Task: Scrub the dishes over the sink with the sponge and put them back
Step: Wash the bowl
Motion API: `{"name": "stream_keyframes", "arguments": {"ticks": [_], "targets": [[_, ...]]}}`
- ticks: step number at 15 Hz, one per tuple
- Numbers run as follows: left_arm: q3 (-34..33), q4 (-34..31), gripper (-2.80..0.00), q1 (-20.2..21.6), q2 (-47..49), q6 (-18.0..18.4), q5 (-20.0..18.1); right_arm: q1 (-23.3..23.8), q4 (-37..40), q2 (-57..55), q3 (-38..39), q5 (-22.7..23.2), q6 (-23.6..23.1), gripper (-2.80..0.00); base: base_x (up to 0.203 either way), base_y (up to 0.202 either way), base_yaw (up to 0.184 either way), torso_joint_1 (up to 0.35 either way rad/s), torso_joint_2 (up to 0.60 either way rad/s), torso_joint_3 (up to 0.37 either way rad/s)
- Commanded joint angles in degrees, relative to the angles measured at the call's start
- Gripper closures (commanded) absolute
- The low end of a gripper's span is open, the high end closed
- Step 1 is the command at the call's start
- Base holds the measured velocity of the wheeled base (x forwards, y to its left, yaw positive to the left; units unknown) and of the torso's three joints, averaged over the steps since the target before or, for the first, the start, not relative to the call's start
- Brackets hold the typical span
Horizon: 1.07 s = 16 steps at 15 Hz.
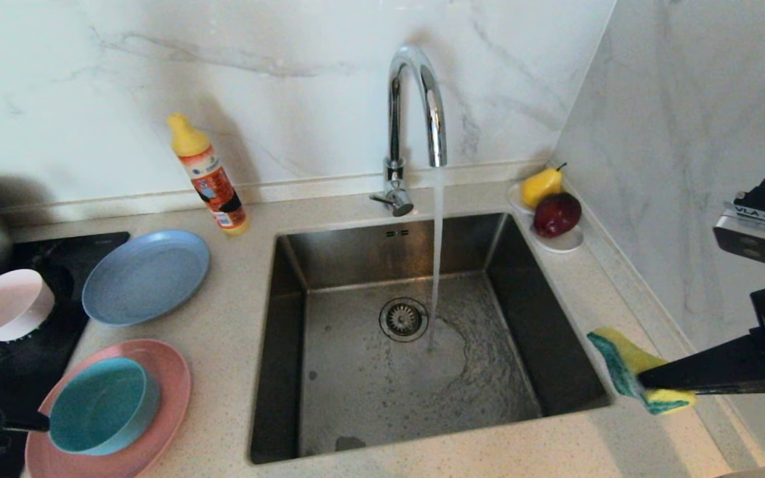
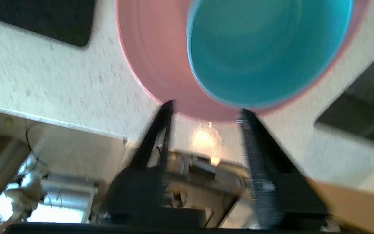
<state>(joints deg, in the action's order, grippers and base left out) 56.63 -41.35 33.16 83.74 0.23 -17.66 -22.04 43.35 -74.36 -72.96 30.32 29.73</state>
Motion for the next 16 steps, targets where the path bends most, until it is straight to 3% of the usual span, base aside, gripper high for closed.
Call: {"name": "stream_keyframes", "arguments": {"ticks": [1, 5, 9, 11, 16], "targets": [[-0.93, 0.68, -2.80, -0.22, 0.49, -0.41, 0.00, 0.06, 0.24, 0.10, 0.19, 0.18, 0.15, 0.00, 0.000, 0.000, 0.000, 0.000, 0.00, 0.000], [-2.51, 2.22, -2.80, -0.29, 1.65, -0.49, 0.00, 0.07, 0.16, 0.10, 0.89, 0.09, 0.06, 0.00, 0.000, 0.000, 0.000, 0.000, 0.00, 0.000], [-6.97, 10.58, -2.80, -0.32, 3.90, -0.80, 1.96, 0.42, 0.16, -0.25, 0.96, 0.18, -0.03, 0.00, 0.000, 0.000, 0.000, 0.000, 0.00, 0.000], [-8.62, 14.95, -2.80, -0.68, 6.33, -2.01, 2.11, 0.42, 0.16, -0.52, 0.98, 0.18, 0.06, 0.00, 0.000, 0.000, 0.000, 0.000, 0.00, 0.000], [-8.75, 18.30, -2.80, -4.51, 7.97, -6.69, 2.03, 0.42, 0.16, -0.52, 0.89, 0.18, -0.03, 0.00, 0.000, 0.000, 0.000, 0.000, 0.00, 0.000]]}}
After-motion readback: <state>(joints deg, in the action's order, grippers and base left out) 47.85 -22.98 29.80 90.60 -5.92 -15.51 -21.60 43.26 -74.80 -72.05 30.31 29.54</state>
